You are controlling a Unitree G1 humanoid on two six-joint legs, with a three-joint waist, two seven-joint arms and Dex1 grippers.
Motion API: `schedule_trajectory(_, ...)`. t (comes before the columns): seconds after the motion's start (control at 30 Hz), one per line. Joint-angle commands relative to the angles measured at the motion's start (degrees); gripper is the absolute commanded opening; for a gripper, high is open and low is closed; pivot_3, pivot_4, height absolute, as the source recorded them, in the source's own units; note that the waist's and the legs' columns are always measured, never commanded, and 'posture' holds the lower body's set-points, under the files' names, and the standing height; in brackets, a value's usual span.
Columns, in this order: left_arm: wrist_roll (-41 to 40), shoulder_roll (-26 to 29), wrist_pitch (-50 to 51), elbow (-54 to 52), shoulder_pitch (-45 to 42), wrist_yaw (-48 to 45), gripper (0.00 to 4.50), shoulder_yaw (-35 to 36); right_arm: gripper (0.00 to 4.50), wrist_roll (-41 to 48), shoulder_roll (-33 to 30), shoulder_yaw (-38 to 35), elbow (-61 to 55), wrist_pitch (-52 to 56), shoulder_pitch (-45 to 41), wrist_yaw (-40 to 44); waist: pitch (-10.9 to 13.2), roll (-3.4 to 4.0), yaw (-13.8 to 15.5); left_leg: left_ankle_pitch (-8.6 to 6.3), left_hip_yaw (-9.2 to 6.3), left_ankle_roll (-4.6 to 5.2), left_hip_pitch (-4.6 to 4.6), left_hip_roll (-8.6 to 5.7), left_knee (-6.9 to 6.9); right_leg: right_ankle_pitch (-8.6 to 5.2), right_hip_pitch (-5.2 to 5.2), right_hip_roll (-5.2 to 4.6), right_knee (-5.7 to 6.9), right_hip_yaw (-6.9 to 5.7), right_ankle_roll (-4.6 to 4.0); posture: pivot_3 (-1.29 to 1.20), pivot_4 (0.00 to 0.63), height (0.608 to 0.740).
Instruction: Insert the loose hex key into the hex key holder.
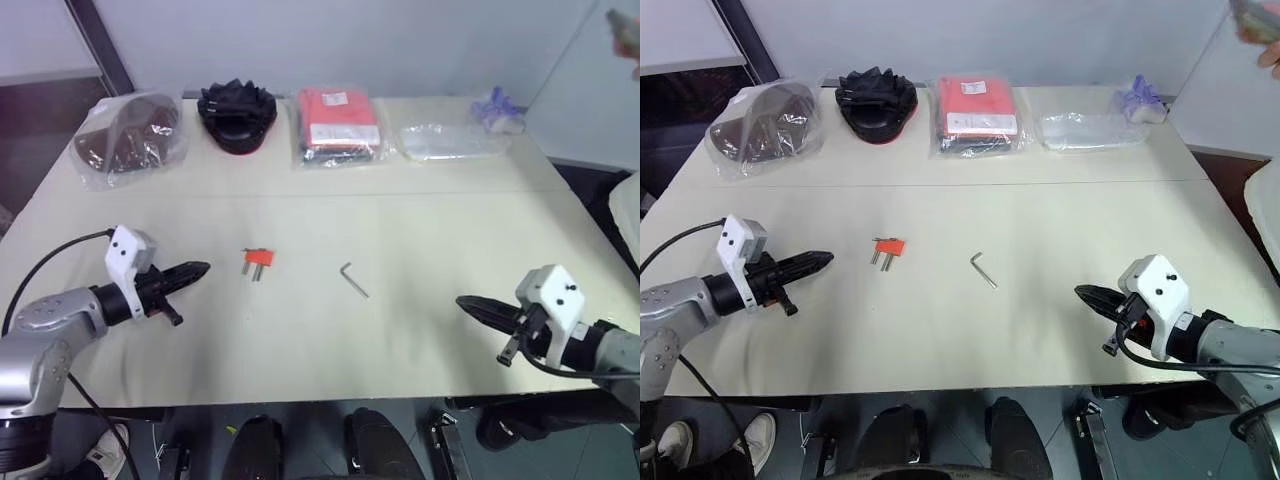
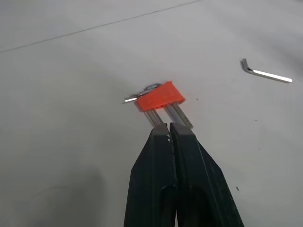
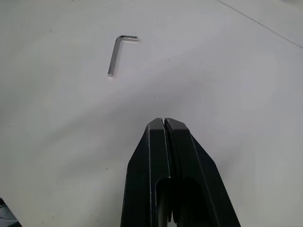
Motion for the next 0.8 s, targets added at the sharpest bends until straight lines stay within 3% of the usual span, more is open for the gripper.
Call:
schedule_trajectory(0.03, 1.6, 0.6, -2.9, -0.5, -0.7, -0.6, 0.05, -0.2, 0.02, 0.8, -0.4, -0.9, -1.2, 0.0, -0.5, -0.6, 0.0, 0.0, 0.2, 0.0, 0.0, 0.0, 0.0, 0.0, 0.0, 0.0, 0.0, 0.0, 0.0, 0.0, 0.0, 0.0, 0.15, 0.74)
schedule_trajectory(0.8, 1.3, -1.1, -1.7, -0.2, -3.4, 1.4, 0.05, -0.7, 0.02, 0.4, -0.8, -0.4, -0.8, -0.2, -0.2, -1.4, 0.0, -0.01, 0.4, 0.0, 0.06, 0.0, -0.01, 0.0, 0.04, 0.01, 0.03, 0.01, 0.0, -0.01, 0.01, 0.0, 0.15, 0.74)
